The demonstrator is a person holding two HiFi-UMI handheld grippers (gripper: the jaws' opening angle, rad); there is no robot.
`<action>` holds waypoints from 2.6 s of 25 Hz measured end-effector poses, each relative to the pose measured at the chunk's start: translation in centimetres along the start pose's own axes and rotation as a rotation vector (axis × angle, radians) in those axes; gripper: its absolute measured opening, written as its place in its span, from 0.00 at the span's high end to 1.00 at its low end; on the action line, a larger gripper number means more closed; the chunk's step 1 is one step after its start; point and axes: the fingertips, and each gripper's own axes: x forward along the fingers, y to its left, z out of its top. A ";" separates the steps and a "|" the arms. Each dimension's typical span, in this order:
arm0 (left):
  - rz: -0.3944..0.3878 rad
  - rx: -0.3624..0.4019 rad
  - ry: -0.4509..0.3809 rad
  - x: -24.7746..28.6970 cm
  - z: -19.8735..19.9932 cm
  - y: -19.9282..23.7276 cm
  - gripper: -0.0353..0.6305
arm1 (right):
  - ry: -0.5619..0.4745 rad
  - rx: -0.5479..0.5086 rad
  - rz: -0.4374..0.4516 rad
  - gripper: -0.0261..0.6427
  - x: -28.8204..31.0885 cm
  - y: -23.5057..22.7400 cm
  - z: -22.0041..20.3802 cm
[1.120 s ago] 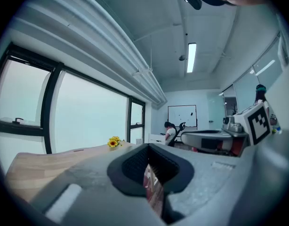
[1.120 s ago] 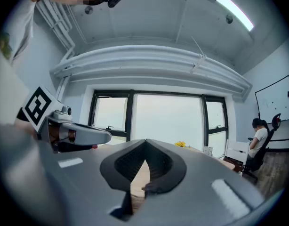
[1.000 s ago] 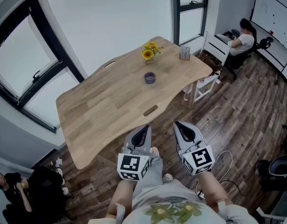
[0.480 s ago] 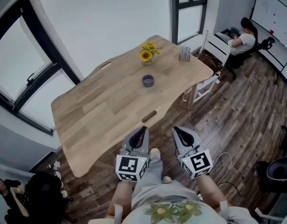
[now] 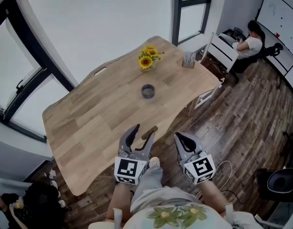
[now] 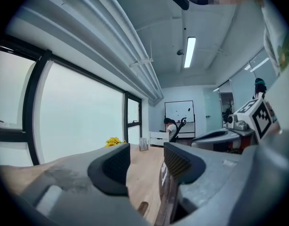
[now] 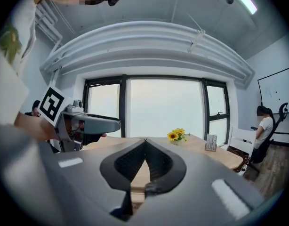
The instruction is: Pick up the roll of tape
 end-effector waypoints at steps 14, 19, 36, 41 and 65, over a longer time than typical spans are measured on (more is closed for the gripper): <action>-0.068 0.056 0.095 9.0 -2.1 7.2 0.51 | 0.059 0.006 -0.002 0.96 9.0 -5.0 -0.2; -0.106 0.081 0.133 12.2 -2.6 8.5 0.50 | 0.075 0.000 -0.044 0.96 10.5 -7.4 -0.3; -0.077 0.083 0.319 22.4 -6.9 11.0 0.51 | 0.159 0.060 0.057 0.96 17.1 -16.2 -2.3; -0.070 0.090 0.373 24.7 -8.2 11.6 0.51 | 0.171 0.058 0.080 0.96 19.2 -18.2 -2.2; -0.149 0.113 0.655 28.7 -17.2 12.0 0.51 | 0.204 0.082 0.163 0.96 23.6 -21.0 -3.3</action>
